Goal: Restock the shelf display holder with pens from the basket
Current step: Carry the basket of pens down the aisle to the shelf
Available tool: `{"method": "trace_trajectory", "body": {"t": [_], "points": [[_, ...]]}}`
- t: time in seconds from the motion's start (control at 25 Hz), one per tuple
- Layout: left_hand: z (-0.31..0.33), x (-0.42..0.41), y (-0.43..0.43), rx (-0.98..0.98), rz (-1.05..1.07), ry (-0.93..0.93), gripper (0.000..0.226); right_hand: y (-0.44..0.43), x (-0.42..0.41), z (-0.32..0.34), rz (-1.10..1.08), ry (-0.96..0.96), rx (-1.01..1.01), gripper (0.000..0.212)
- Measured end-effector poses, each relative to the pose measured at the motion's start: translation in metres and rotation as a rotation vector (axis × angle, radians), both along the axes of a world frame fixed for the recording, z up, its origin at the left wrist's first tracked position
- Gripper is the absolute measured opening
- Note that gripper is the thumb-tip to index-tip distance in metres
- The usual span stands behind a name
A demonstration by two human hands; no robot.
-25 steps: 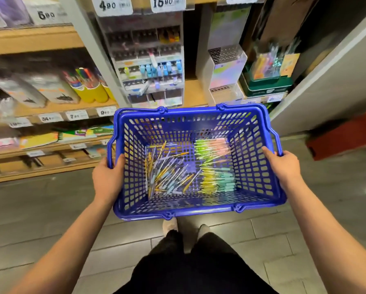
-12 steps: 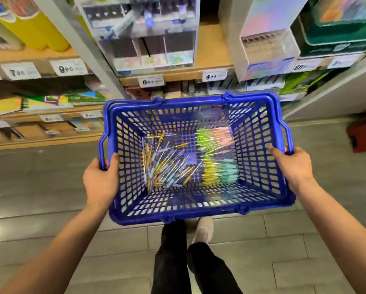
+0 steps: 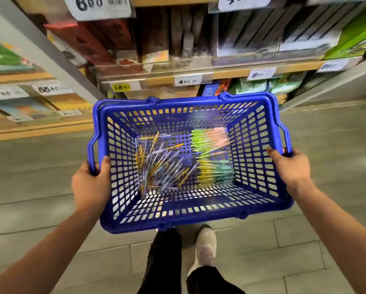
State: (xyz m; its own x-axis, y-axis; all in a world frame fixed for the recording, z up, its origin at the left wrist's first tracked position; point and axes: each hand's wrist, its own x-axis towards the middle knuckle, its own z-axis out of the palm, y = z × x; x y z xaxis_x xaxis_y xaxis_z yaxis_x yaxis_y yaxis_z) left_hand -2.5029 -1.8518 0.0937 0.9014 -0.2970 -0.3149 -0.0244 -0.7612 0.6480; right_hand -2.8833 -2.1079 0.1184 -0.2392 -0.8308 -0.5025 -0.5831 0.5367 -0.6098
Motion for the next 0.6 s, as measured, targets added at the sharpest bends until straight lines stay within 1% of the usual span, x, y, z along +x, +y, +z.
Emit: {"method": "trace_trajectory", "body": {"t": [0.16,0.32,0.48,0.6], "points": [[-0.051,-0.004,-0.021,0.051,-0.027,-0.009,0.041,-0.021,0.002,-0.049,-0.008,-0.021,0.008,0.018],[-0.104,-0.015,-0.037,-0.03,0.024,0.019,0.043,-0.044,-0.003,-0.107,0.043,0.003,-0.024,0.021],[-0.153,-0.018,-0.053,-0.034,0.035,0.008,0.042,-0.062,-0.006,-0.164,0.096,0.018,-0.066,0.023],[-0.186,-0.017,-0.065,-0.054,0.019,0.006,0.047,-0.076,-0.012,-0.199,0.104,0.011,-0.1,0.025]]}}
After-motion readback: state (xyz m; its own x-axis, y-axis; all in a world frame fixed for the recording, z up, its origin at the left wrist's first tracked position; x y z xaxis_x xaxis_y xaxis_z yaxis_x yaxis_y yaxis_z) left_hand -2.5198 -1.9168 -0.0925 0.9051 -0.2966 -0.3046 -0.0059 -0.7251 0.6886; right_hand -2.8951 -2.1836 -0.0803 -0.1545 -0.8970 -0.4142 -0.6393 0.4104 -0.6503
